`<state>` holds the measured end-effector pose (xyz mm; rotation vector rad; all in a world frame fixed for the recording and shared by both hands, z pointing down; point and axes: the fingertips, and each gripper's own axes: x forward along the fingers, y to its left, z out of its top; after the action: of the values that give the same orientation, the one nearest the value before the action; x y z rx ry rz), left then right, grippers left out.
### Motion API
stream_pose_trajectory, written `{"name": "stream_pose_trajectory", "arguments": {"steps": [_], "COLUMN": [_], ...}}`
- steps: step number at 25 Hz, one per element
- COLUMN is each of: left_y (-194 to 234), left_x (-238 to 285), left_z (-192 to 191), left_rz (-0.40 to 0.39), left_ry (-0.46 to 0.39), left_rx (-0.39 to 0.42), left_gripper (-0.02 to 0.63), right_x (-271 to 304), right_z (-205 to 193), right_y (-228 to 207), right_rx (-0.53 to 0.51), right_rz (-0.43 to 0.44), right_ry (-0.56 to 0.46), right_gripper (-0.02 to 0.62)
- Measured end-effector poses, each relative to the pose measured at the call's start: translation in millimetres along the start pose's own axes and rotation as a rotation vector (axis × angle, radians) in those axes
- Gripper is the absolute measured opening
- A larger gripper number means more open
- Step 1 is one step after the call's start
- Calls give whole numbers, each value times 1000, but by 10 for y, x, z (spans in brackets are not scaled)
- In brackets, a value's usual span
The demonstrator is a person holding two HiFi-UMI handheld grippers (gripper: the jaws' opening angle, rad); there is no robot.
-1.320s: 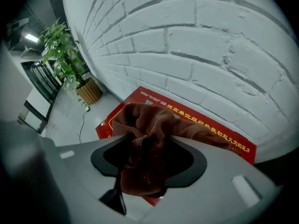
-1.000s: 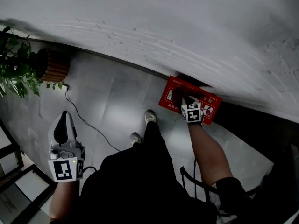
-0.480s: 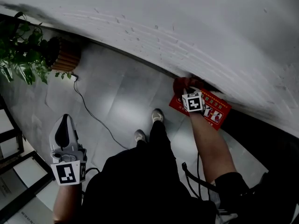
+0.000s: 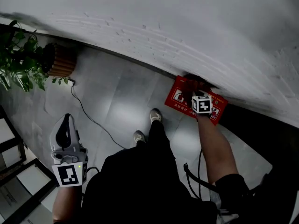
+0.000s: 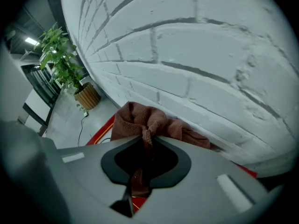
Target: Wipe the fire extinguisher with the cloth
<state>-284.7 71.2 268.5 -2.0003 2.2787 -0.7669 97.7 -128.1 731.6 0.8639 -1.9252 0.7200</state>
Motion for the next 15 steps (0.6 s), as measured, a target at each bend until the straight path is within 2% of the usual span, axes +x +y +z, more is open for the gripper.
{"name": "stream_pose_trajectory", "arguments": {"steps": [6, 11, 15], "left_y": [-197, -390, -519], "left_x": [210, 442, 559], "left_z": [194, 341, 397], "left_rz": [-33, -115, -144], "left_ry": [-67, -93, -114], "left_rx": [-10, -12, -8], "left_gripper": [0, 0, 0], "right_x": [-348, -640, -817], "right_z": [-387, -751, -1047], "right_y": [-591, -1015, -1298], "right_rx": [84, 156, 191], "right_rz": [-86, -163, -213], "right_ry": [-4, -5, 18], "right_gripper": [35, 35, 35]}}
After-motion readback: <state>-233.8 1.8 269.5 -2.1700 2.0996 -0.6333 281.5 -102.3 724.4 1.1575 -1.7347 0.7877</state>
